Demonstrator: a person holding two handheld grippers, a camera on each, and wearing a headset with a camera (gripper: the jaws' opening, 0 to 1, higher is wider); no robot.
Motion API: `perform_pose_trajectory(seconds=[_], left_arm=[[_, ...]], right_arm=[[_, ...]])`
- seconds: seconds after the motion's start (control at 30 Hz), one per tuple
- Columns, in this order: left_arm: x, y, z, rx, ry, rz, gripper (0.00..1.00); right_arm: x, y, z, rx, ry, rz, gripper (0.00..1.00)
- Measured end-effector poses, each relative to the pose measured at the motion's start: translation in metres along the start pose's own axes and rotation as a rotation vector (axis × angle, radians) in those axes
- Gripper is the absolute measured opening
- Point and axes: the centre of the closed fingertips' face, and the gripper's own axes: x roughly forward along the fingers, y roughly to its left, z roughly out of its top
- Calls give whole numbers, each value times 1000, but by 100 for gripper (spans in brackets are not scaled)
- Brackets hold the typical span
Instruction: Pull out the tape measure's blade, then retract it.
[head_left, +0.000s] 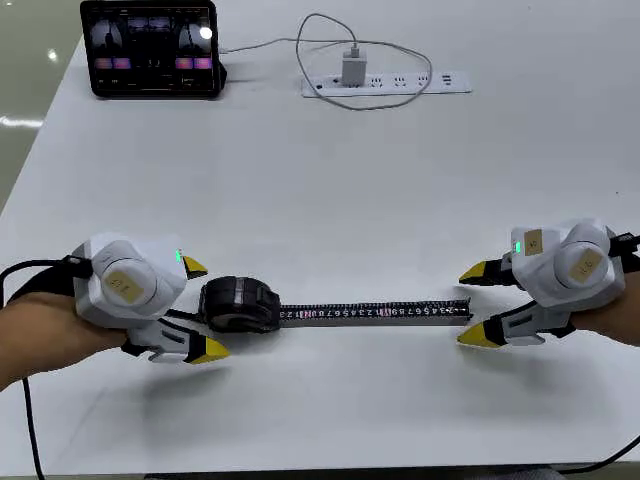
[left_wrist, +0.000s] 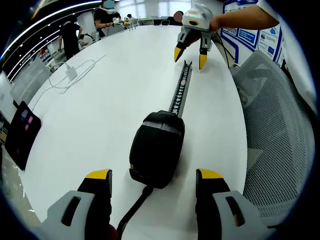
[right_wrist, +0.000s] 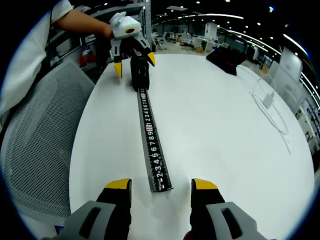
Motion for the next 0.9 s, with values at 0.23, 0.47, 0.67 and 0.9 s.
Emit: perform_pose_trajectory(seconds=[0.23, 0.47, 0.67, 0.9], left_arm=[[-9, -2, 6, -31, -36, 37, 72], [-16, -2, 6, -77, -67, 68, 78], [-22, -3, 3, -108, -87, 87, 80], [-28, -3, 3, -164, -132, 102, 82]], right_arm=[[-3, 2, 3, 41, -16, -21, 55], [-4, 5, 4, 72, -30, -40, 64], [-8, 4, 3, 96, -40, -60, 69], [-11, 4, 3, 141, -61, -87, 71]])
